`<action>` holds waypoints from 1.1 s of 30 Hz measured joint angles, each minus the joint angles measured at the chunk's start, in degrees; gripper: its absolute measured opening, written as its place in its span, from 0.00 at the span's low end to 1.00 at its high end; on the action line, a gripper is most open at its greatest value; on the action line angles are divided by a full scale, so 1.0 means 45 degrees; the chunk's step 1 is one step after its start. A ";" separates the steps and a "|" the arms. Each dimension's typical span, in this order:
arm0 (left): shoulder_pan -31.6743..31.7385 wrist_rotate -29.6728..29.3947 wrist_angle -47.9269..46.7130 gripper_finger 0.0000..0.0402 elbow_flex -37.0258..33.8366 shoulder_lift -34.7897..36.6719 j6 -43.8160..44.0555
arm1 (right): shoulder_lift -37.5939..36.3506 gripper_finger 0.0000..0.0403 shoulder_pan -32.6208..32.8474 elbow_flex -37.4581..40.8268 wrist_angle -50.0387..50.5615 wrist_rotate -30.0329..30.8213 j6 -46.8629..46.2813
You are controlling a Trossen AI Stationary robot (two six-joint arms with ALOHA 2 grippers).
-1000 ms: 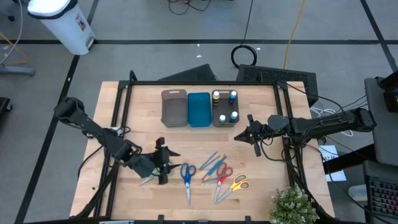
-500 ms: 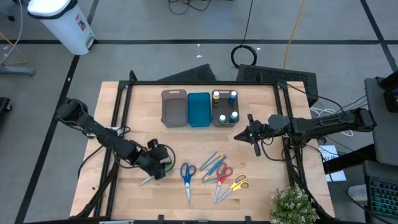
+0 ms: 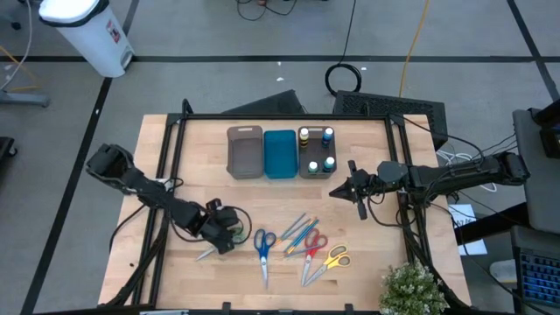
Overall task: Pick & Place Paint Supplies
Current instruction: Put the green scissors into the left gray bin
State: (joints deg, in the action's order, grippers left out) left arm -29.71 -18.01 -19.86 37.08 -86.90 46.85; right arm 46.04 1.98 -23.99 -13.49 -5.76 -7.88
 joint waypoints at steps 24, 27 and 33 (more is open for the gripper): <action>0.0434 -0.0579 0.0015 0.05 0.0029 -0.0763 0.1011 | 0.0000 0.00 0.0000 0.0000 0.0002 0.0005 0.0005; 0.0619 -0.0556 0.0005 0.05 0.0036 -0.0476 0.1194 | 0.0000 0.00 0.0000 -0.0001 0.0002 0.0021 0.0000; 0.0992 -0.1584 -0.0144 0.08 0.0152 0.0616 0.1617 | 0.0000 0.00 0.0000 -0.0002 -0.0002 0.0033 0.0005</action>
State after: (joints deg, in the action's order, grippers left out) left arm -25.25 -25.14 -20.51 37.76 -84.13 54.13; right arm 46.04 1.98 -24.00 -13.50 -5.61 -7.86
